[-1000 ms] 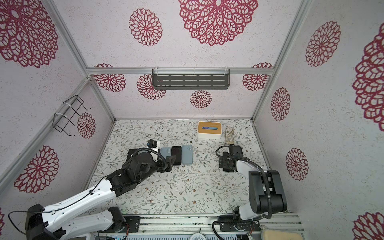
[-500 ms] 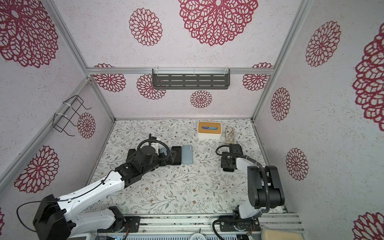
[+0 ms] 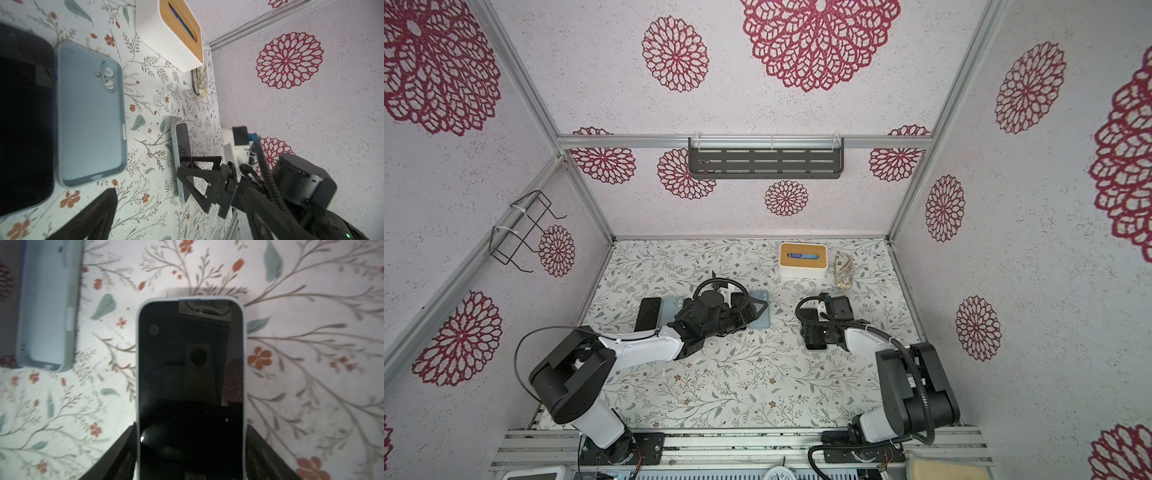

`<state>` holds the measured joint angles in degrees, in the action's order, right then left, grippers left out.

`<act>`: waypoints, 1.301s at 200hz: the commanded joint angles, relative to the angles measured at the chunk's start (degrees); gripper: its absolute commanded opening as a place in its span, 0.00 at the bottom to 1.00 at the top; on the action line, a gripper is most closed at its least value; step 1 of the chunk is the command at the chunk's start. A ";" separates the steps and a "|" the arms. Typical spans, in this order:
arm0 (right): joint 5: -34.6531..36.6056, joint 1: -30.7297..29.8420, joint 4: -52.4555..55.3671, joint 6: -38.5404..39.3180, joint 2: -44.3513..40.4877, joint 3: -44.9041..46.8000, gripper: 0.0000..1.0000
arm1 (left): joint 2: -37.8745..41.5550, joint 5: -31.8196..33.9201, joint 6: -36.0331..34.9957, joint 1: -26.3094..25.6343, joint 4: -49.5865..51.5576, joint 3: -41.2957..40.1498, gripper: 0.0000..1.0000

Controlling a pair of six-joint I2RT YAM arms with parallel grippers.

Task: Take the phone out of the phone case
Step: Pick up the phone from the middle-right of the table, then pass the phone.

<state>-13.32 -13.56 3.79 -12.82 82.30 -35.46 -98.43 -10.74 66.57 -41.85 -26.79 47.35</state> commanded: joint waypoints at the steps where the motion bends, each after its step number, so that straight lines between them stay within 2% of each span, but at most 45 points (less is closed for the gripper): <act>1: -11.02 -0.28 -9.17 -5.12 -5.62 2.59 0.41 | -3.51 -2.37 5.59 -1.40 -9.57 1.94 0.98; 31: -17.53 -0.92 -14.86 -8.24 -9.40 6.13 0.41 | -7.76 -1.69 7.18 -3.42 -10.11 4.82 0.98; 71: -21.12 -2.98 -17.43 -10.38 -10.65 6.86 0.40 | -12.17 -1.39 9.90 -4.90 -11.51 7.99 0.94; 98: -20.78 -4.36 -17.50 -10.97 -11.46 6.55 0.40 | -13.48 -1.54 10.33 -4.95 -10.70 8.75 0.80; 133: -20.38 -5.08 -16.16 -10.82 -11.82 5.60 0.40 | -13.54 -1.75 10.52 -5.10 -11.15 8.35 0.46; 151: -20.55 -5.48 -16.44 -11.29 -11.92 5.34 0.39 | -13.53 -2.32 10.26 -5.21 -10.85 8.81 0.40; 171: -20.63 -5.99 -15.56 -11.36 -12.06 4.51 0.39 | -15.56 -3.11 10.25 -5.20 -11.34 8.94 0.26; 193: -20.64 -6.21 -15.76 -11.73 -12.92 4.42 0.39 | -14.68 -3.10 9.37 -4.82 -11.15 8.13 0.13; 198: -20.81 -6.17 -16.36 -12.13 -13.25 4.61 0.39 | -12.30 -3.01 9.02 -4.74 -10.99 7.90 0.10; 222: -21.46 -6.21 -19.74 -14.55 -15.27 5.99 0.40 | -9.14 -2.54 6.98 -4.22 -8.91 7.32 0.04; 232: -21.90 -6.26 -21.01 -15.62 -16.05 6.47 0.43 | -7.27 -2.47 6.20 -3.50 -8.74 6.71 0.02; 249: -21.35 -6.30 -23.19 -18.08 -18.73 7.75 0.63 | -2.55 -2.17 5.83 -1.25 -10.70 3.77 0.00; 260: -20.65 -6.38 -26.88 -21.11 -21.54 9.72 0.71 | 1.57 -1.19 5.77 0.87 -13.37 0.49 0.00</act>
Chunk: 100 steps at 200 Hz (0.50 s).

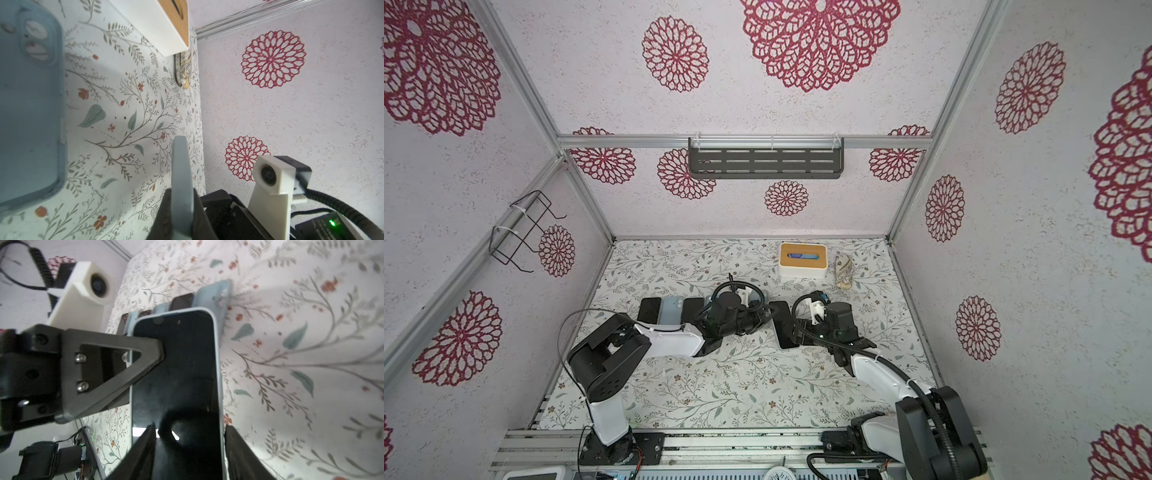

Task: Take the phone out of the phone case
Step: Pass the phone.

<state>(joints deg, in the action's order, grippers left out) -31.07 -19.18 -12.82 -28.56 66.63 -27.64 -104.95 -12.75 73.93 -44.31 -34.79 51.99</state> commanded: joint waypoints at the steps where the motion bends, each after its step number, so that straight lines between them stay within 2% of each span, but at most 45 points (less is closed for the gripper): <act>1: -2.84 -0.81 -10.77 -5.68 -6.19 2.11 0.72 | 8.53 0.94 -1.59 3.52 -5.55 -4.42 0.00; 15: -2.21 -1.09 -18.83 -11.53 -10.72 5.94 0.79 | 14.83 2.51 -2.13 6.17 -8.00 -8.21 0.00; 46: -0.30 -5.24 -40.97 -23.55 -13.77 12.93 0.81 | 25.28 5.16 -2.75 9.07 -12.67 -12.43 0.00; 66: 2.10 -9.65 -52.88 -26.01 -11.30 14.32 0.81 | 28.20 7.06 -1.34 9.17 -16.40 -13.88 0.00; 100: 5.78 -15.44 -66.24 -26.39 -4.48 15.39 0.79 | 30.04 10.38 2.48 9.07 -22.64 -16.98 0.00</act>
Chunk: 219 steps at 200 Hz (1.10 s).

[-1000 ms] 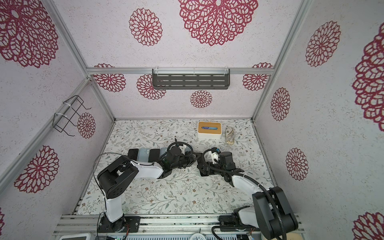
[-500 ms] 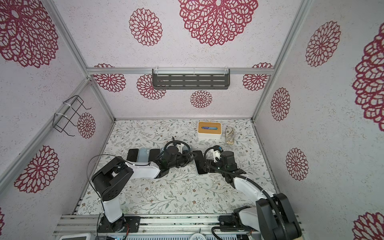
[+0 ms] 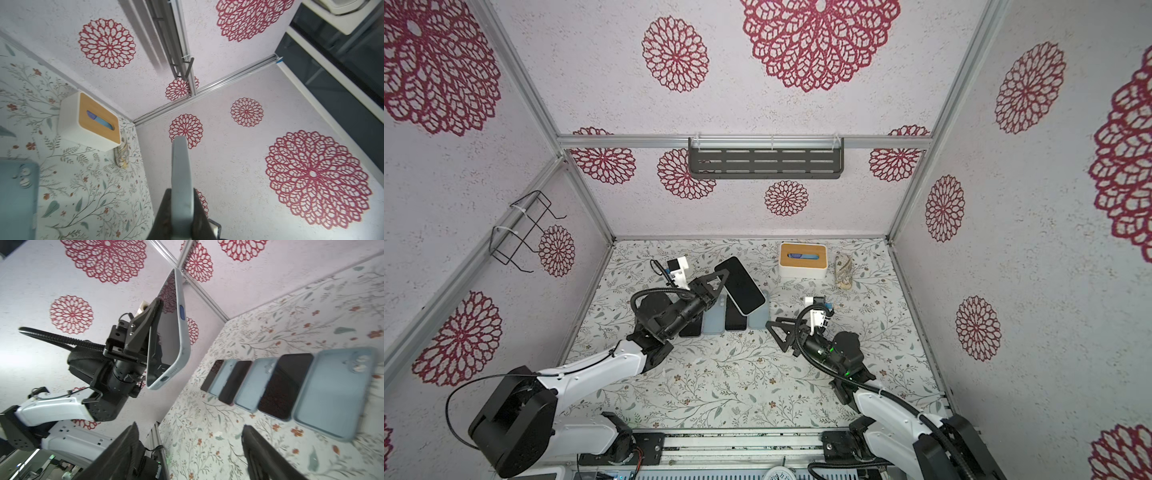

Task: Take the phone out of the phone case
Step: Pass the phone, then remove the phone case from the phone.

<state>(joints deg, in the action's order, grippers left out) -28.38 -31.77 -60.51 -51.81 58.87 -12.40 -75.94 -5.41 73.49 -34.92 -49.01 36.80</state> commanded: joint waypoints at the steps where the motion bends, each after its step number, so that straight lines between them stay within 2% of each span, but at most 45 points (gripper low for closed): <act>1: 3.12 -2.99 -19.23 -3.17 3.54 0.21 0.79 | 1.05 3.12 2.94 -0.33 -8.53 -1.80 0.00; 23: 3.03 -5.10 -29.04 -5.08 8.47 -0.40 0.76 | 1.40 4.00 3.40 -0.98 -9.15 -2.21 0.00; 72: 3.18 -8.89 -36.11 -7.38 18.07 -4.54 0.62 | 1.67 6.19 3.42 -2.64 -11.07 -3.12 0.00; 117: 3.63 -10.73 -36.09 -6.73 20.48 -7.40 0.55 | 0.82 6.99 3.41 -3.36 -12.66 -3.99 0.00; 176: 4.45 -11.12 -36.12 -6.94 22.06 -8.33 0.31 | 0.75 7.17 3.50 -3.49 -13.67 -4.48 0.00; 219: 4.93 -11.12 -36.11 -6.95 22.39 -9.01 0.27 | 0.12 7.17 3.84 -3.67 -15.09 -4.89 0.00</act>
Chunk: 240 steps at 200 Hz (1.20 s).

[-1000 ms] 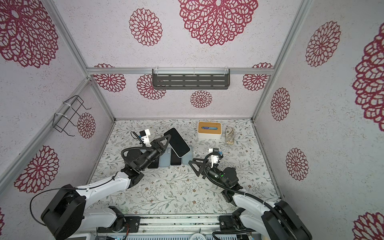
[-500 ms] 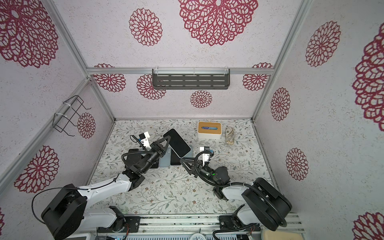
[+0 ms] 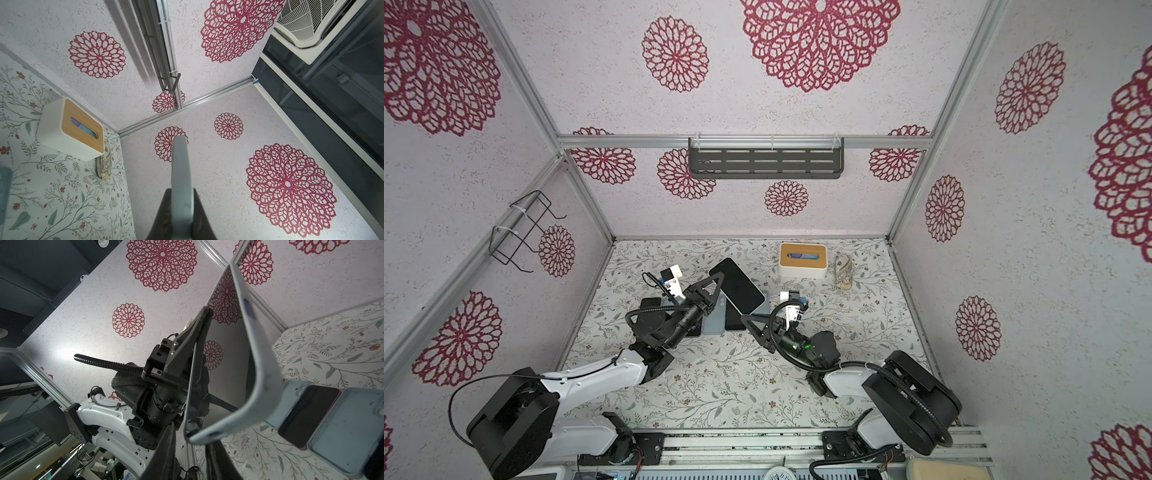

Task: Take the phone out of the phone case
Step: Remove the phone case from the phone.

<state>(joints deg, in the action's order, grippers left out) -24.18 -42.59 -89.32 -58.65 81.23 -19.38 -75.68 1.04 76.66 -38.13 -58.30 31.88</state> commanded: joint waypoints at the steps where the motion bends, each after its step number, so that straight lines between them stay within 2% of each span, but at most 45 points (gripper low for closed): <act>1: 0.77 -0.30 -7.24 -0.13 0.05 -2.05 0.27 | -0.16 0.72 0.63 -0.50 -5.78 0.03 0.00; 17: 0.64 -0.30 -7.29 -0.15 0.15 -2.35 0.25 | -0.51 0.72 0.68 -0.70 -6.34 -0.06 0.00; 48: 0.50 -0.32 -7.32 -0.28 0.76 -2.42 0.15 | -1.13 0.94 1.25 -0.89 -7.02 -0.09 0.00; 71: 0.26 -0.30 -7.31 0.95 0.87 -2.38 0.00 | -1.75 0.53 2.59 -1.50 -5.43 1.02 0.00; 91: 0.28 -0.21 -5.91 4.52 0.77 -1.22 0.00 | -1.70 -0.70 6.41 -1.04 -2.57 1.88 0.00; 104: 0.19 -0.19 -0.70 10.00 0.17 -1.06 0.00 | -1.19 -3.04 8.91 -0.39 1.67 3.46 0.00; 117: 1.05 -0.54 9.80 19.80 -2.13 -1.73 0.00 | -0.67 -5.18 10.36 -0.37 6.31 5.32 0.00; 135: 10.50 -1.96 31.52 36.04 -7.52 -4.59 0.00 | -0.60 -8.92 12.55 0.29 9.80 7.00 0.00; 146: 17.03 -2.41 39.04 42.13 -9.99 -6.20 0.00 | -0.46 -10.99 13.19 0.84 11.63 7.27 0.00; 169: 23.98 -2.25 40.98 49.08 -15.21 -4.92 0.00 | 1.72 -11.74 12.78 2.54 14.20 5.85 0.00; 201: 21.51 -1.96 43.11 51.86 -22.64 -0.55 0.00 | 6.17 -15.79 12.26 6.92 17.18 5.12 0.00; 205: 20.86 -1.99 43.80 51.95 -23.74 0.02 0.07 | 6.86 -16.35 12.12 7.63 17.85 5.17 0.00; 220: 18.97 -1.95 47.03 51.44 -27.92 2.28 0.42 | 8.85 -21.68 10.66 11.23 20.69 6.72 0.00; 232: 19.09 -1.68 49.94 49.47 -32.18 3.85 0.57 | 10.15 -27.52 8.16 14.34 25.41 8.94 0.00; 240: 16.13 -0.96 51.08 48.23 -34.72 4.54 0.63 | 10.31 -33.34 4.69 16.42 28.74 11.32 0.00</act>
<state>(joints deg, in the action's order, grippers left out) -6.26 -44.51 -43.46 -10.70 53.06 -16.12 -67.96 -17.98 87.15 -26.61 -35.48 37.52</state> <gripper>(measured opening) 0.560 0.130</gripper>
